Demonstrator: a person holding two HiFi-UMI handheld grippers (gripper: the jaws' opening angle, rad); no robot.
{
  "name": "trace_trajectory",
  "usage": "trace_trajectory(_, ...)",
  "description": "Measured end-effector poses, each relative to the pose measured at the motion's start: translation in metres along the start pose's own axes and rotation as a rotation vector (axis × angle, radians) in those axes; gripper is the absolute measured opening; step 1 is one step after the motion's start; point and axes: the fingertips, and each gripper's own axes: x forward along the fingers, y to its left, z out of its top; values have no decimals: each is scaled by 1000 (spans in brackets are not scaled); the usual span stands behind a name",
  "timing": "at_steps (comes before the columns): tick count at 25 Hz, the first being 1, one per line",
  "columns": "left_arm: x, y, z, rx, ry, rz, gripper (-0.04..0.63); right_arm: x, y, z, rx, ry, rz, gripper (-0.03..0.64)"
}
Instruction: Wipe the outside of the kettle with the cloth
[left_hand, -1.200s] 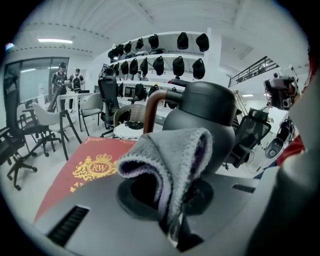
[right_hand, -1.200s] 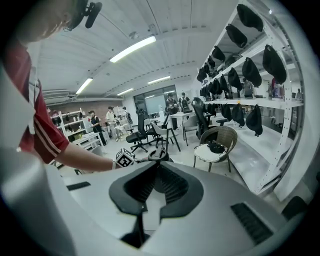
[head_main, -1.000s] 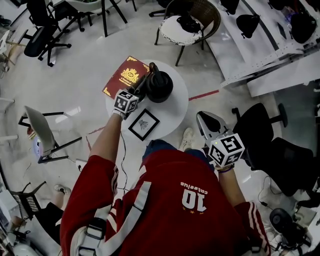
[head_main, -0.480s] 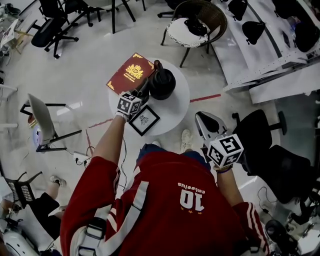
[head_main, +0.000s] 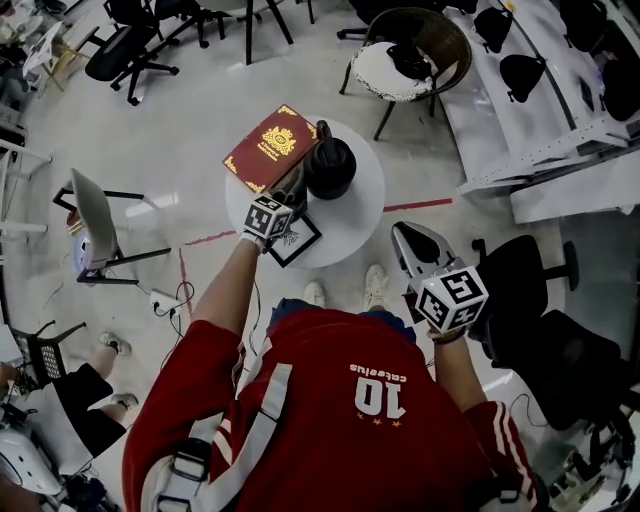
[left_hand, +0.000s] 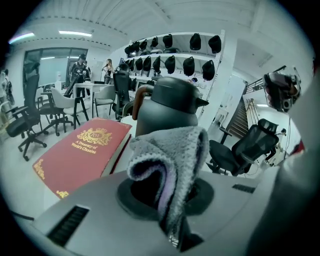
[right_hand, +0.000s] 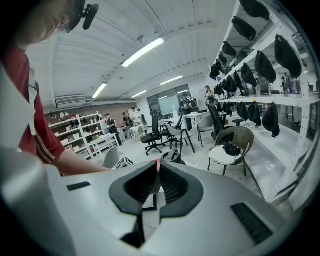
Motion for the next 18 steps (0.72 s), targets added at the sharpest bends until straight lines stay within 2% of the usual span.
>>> trace_trajectory(13,8,-40,-7,14,59,19,46,-6,-24,7,-20,-2,101,34)
trace_trajectory(18,22,-56,-10,-7,83,25,46,-12,-35,8,-17,-9,131,34)
